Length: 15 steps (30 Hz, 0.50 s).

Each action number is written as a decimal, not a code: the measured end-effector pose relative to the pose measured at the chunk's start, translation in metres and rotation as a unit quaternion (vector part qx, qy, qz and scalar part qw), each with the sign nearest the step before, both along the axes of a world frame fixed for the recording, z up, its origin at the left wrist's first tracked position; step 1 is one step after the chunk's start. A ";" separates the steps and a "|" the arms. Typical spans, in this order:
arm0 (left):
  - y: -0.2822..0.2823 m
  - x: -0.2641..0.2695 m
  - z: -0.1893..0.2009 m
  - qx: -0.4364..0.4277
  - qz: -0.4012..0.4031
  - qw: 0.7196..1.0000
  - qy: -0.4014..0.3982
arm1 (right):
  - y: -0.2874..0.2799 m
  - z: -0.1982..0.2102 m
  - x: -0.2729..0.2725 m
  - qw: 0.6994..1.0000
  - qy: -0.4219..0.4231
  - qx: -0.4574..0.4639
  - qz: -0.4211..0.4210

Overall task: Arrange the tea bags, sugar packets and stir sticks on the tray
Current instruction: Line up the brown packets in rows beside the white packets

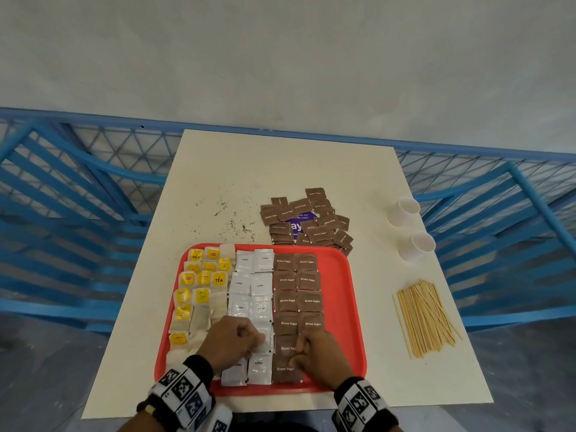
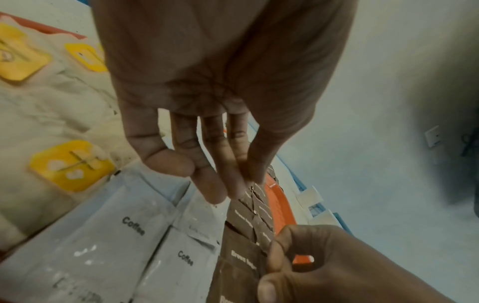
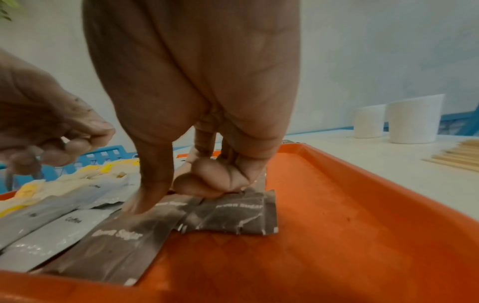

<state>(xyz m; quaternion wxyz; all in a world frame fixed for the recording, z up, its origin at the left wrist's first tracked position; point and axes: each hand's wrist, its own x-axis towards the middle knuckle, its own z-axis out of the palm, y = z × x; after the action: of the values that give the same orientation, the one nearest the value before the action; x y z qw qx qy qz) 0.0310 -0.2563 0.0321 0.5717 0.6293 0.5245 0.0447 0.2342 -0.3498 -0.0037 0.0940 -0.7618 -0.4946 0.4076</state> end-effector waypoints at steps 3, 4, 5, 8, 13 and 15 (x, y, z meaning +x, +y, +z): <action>0.002 0.003 0.000 -0.005 -0.016 1.000 0.001 | 0.002 0.005 -0.005 0.999 0.001 0.006 0.050; 0.002 0.004 0.000 -0.005 -0.024 1.000 0.004 | 0.003 0.008 -0.007 0.998 0.000 0.002 0.067; 0.003 0.005 0.000 -0.005 -0.032 0.999 0.006 | 0.003 0.008 -0.009 0.997 -0.002 -0.002 0.077; 0.008 0.009 0.004 -0.006 -0.046 0.999 0.023 | 0.009 0.018 -0.005 0.997 0.016 0.030 0.071; 0.042 0.020 0.020 0.063 -0.069 0.994 0.056 | 0.055 0.056 0.038 0.995 0.032 0.094 -0.014; 0.062 0.031 0.026 0.105 -0.067 0.990 0.066 | 0.080 0.060 0.064 0.994 -0.003 0.104 -0.030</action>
<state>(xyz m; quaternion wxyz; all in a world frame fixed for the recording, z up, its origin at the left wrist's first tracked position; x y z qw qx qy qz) 0.0622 -0.1942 0.0583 0.4683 0.7213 0.5099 0.0197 0.2977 -0.2698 0.0560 0.1835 -0.7633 -0.5119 0.3488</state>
